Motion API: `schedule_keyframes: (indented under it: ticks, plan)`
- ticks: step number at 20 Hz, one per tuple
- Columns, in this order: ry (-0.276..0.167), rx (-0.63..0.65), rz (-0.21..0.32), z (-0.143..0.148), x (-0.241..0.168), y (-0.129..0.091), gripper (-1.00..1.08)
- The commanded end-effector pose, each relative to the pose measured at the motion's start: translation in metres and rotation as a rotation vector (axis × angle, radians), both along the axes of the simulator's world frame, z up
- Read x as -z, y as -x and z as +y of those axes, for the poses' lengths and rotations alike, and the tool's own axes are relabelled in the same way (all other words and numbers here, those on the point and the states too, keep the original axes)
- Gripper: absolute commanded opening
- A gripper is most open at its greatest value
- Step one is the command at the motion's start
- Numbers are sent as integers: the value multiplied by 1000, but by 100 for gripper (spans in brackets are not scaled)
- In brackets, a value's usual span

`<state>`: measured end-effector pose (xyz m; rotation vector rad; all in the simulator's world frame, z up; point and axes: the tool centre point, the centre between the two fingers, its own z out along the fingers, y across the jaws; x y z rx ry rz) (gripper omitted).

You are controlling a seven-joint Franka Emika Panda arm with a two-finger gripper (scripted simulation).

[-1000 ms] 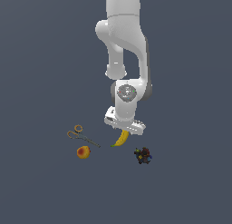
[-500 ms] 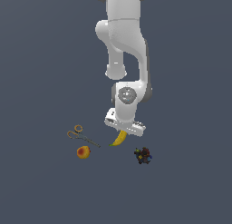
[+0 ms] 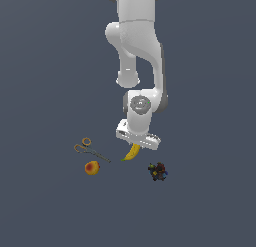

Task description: Pick up a designated object from a clutter of objects.

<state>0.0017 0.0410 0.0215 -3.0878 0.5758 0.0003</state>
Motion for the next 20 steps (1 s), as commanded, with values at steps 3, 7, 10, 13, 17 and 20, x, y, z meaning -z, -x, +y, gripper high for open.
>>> schedule_keyframes:
  ticks: [3,7,10,13,17,20]
  plan:
    - [0,0,-2,5,-13,-2,-100]
    - [0,0,-2,14,-34,-5,-100]
    - [0,0,-2,22,-55,-8,-100]
    - [0,0,-2,32,-80,-12,-100]
    - [1,0,-2,49,-121,-17,-100]
    - [1,1,-1,61,-152,-22,-100]
